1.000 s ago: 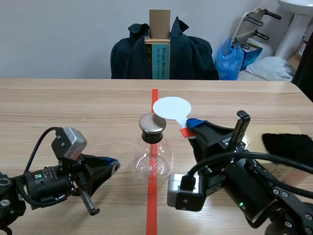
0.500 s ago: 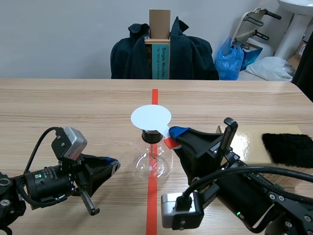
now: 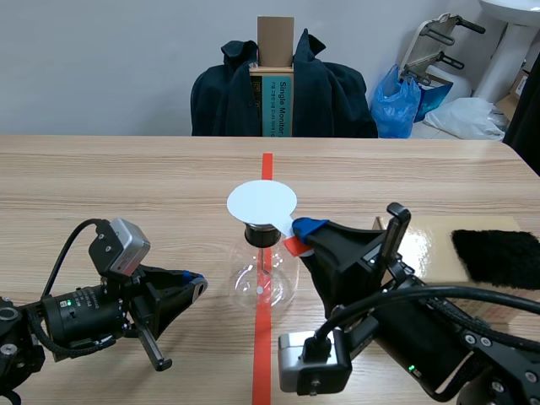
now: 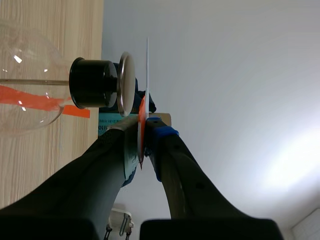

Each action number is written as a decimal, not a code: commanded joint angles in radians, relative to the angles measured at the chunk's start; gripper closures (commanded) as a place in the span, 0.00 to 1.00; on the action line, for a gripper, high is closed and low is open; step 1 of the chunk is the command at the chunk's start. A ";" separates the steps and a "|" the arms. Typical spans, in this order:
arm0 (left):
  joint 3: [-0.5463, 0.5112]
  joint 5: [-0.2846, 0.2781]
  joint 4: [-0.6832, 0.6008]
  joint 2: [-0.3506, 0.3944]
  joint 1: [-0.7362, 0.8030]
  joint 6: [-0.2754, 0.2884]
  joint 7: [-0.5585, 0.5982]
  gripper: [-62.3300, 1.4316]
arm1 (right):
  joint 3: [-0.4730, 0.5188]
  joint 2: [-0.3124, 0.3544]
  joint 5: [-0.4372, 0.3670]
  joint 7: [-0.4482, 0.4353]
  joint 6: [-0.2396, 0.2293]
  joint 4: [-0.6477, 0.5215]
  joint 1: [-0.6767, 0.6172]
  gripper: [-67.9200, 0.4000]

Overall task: Do the electroscope experiment.
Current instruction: 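Move the plate toward and away from the electroscope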

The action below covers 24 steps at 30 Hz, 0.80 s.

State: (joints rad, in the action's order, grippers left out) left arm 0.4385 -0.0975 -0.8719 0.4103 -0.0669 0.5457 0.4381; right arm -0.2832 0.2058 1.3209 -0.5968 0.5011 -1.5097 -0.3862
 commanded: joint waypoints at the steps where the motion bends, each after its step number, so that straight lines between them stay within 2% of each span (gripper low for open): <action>1: -0.001 -0.010 -0.010 0.000 -0.013 -0.002 0.014 0.93 | 0.003 0.007 -0.003 0.026 0.014 -0.013 0.001 0.98; 15: -0.001 -0.010 -0.010 0.000 -0.013 -0.002 0.014 0.93 | 0.003 0.007 -0.003 0.366 0.013 -0.013 0.001 0.98; 20: -0.001 -0.010 -0.010 0.000 -0.013 -0.002 0.014 0.93 | 0.003 0.007 -0.003 0.442 0.013 -0.013 0.001 0.98; 24: -0.001 -0.010 -0.010 0.000 -0.013 -0.002 0.014 0.93 | 0.003 0.007 -0.003 0.461 0.013 -0.013 0.001 0.98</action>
State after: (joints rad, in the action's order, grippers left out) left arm 0.4385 -0.0975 -0.8719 0.4103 -0.0669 0.5457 0.4381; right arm -0.2832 0.2054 1.3201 -0.1394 0.5007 -1.5097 -0.3862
